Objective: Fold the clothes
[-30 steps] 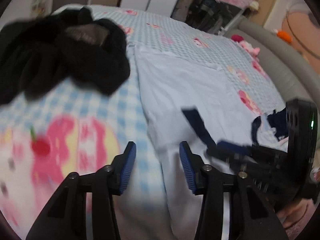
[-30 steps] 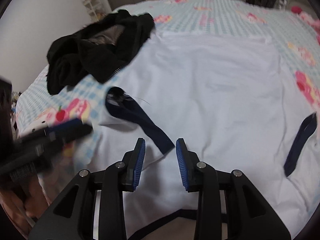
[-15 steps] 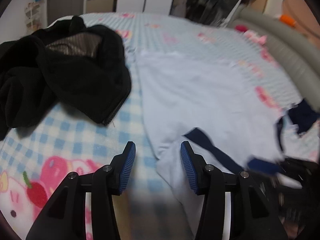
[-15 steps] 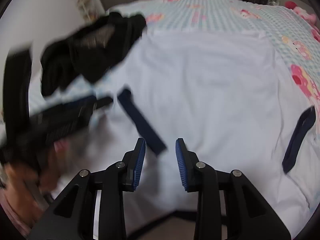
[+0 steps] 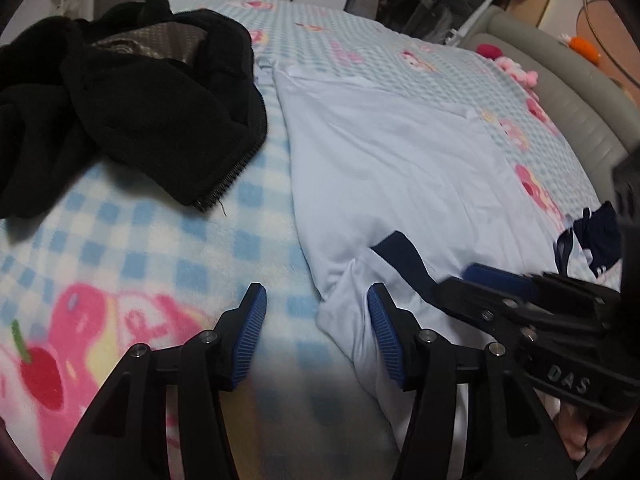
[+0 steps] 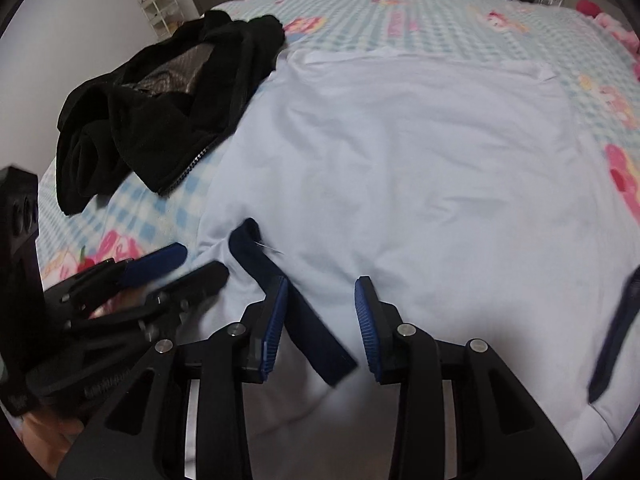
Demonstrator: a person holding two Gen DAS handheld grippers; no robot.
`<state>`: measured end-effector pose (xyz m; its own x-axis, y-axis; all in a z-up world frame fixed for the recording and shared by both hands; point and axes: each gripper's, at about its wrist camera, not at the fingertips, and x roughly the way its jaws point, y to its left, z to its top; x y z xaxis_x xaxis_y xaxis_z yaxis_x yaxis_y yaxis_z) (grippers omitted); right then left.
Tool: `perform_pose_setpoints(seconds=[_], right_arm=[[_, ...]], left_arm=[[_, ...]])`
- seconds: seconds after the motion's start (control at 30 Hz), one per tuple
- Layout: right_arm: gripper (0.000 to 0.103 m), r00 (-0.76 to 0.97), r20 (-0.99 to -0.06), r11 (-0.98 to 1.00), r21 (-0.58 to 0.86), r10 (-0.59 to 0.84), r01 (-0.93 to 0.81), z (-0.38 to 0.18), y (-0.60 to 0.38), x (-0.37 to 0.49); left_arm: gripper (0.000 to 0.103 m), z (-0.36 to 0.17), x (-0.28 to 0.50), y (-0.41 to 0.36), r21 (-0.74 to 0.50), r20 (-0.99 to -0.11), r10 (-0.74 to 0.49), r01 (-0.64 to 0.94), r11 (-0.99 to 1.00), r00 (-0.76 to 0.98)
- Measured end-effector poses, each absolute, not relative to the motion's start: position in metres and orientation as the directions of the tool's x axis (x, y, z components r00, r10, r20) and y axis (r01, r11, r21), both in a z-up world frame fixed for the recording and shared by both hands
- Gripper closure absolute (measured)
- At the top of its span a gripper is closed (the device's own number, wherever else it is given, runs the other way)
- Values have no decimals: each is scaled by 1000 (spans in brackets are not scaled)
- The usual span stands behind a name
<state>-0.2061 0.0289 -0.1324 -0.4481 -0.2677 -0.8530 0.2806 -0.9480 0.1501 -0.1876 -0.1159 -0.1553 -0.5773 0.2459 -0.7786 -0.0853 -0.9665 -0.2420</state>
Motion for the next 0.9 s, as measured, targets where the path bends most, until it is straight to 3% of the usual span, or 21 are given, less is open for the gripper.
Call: perform_pose_setpoints(seconds=[0.1,0.27,0.33,0.4,0.5,0.63,0.77,0.9], right_arm=[[68,-469,-850,-951,113,-242,287,-128,31,-198],[68,-493,-829,-948,133,-266,288,-117,41,-188],[63,-502,-820,-947,141,-275,288,-112,45,-185],[55,-511,-811,-946,149,-284,289,-107,49,-181],[55,-512,-813,-954,167,-277,250,-110,62,-179],[55,-511,-817,-962,198,-267,185,-115,80,-183],[55,-528,-783,-943,249,-329,219,-100,77,-191],[54,-467,-806,-918,226,-363,325,-105,44,-203]], left_arm=[[47,-153,-186,-117,-215,-771,208,-62,-975,-602],[49,-141,-174,-131,-290,-769,231,4,-957,-596],[49,-134,-160,-133,-333,-753,277,-18,-943,-596],[49,-131,-150,-130,-292,-752,260,-48,-955,-605],[49,-140,-158,-128,-227,-780,216,-56,-972,-587],[49,-143,-174,-133,-282,-781,253,-40,-959,-570],[49,-144,-178,-125,-282,-775,286,-97,-955,-563],[47,-151,-185,-119,-263,-788,277,-107,-959,-550]])
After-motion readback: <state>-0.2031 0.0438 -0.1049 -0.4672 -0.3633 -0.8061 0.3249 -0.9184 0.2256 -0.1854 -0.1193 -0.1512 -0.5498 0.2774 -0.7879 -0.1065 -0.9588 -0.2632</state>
